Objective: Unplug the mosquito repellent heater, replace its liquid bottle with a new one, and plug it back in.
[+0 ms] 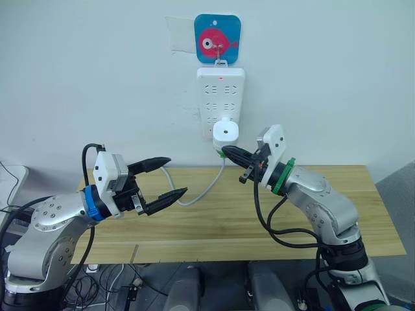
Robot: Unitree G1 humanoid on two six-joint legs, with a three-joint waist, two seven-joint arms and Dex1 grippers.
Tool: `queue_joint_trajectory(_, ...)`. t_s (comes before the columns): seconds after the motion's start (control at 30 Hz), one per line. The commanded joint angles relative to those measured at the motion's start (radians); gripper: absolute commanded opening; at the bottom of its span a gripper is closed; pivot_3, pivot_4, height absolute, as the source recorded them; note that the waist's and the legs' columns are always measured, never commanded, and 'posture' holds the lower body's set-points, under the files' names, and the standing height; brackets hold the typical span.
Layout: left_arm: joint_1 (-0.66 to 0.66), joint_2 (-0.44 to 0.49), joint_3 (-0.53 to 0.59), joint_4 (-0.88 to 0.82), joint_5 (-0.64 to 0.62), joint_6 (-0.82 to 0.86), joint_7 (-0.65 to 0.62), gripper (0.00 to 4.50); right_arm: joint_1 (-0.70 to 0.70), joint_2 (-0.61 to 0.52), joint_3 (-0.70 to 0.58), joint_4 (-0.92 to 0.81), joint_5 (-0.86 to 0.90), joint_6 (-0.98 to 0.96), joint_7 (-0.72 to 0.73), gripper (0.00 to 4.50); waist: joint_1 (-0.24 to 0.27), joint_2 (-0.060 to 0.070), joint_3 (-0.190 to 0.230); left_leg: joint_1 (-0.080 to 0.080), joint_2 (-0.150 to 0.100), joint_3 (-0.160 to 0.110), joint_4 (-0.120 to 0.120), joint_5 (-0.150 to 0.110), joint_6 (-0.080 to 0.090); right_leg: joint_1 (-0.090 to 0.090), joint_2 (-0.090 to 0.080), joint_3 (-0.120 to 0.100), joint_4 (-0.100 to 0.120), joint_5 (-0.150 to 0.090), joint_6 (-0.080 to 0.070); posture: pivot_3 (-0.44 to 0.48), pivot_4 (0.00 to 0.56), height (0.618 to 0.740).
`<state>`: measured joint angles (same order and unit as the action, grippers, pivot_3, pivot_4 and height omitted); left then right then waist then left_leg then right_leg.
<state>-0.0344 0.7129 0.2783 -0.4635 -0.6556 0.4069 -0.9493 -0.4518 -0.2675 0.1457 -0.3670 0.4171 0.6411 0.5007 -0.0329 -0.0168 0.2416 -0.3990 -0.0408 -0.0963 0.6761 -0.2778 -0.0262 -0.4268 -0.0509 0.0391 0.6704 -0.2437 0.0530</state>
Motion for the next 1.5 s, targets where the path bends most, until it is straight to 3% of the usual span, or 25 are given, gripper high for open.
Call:
queue_joint_trajectory(0.03,-0.003,0.004,0.005,-0.016,-0.003,-0.019,0.003,4.5,-0.013,-0.004,-0.029,-0.01,-0.034,-0.033,-0.039,0.02,0.0,0.0,0.0,0.0,0.0,0.0,0.0,0.0,0.0,0.0,0.0,0.0,0.0,0.0,0.0,0.008,0.22,0.74)
queue_joint_trajectory(1.27,-0.008,0.005,0.001,-0.006,-0.001,-0.017,0.001,4.5,-0.044,-0.027,-0.072,0.063,-0.225,-0.11,-0.148,0.02,0.001,0.0,0.0,0.003,0.0,-0.002,0.0,0.001,-0.001,0.007,0.001,-0.002,-0.006,0.001,-0.001,-0.001,0.229,0.74)
queue_joint_trajectory(1.5,-0.006,0.005,0.001,-0.008,-0.001,-0.018,0.001,4.5,-0.027,-0.017,-0.055,0.031,-0.17,-0.106,-0.088,0.02,0.001,0.0,0.0,0.003,0.0,-0.002,0.0,0.001,0.0,0.007,0.0,-0.002,-0.006,0.001,-0.001,-0.001,0.233,0.74)
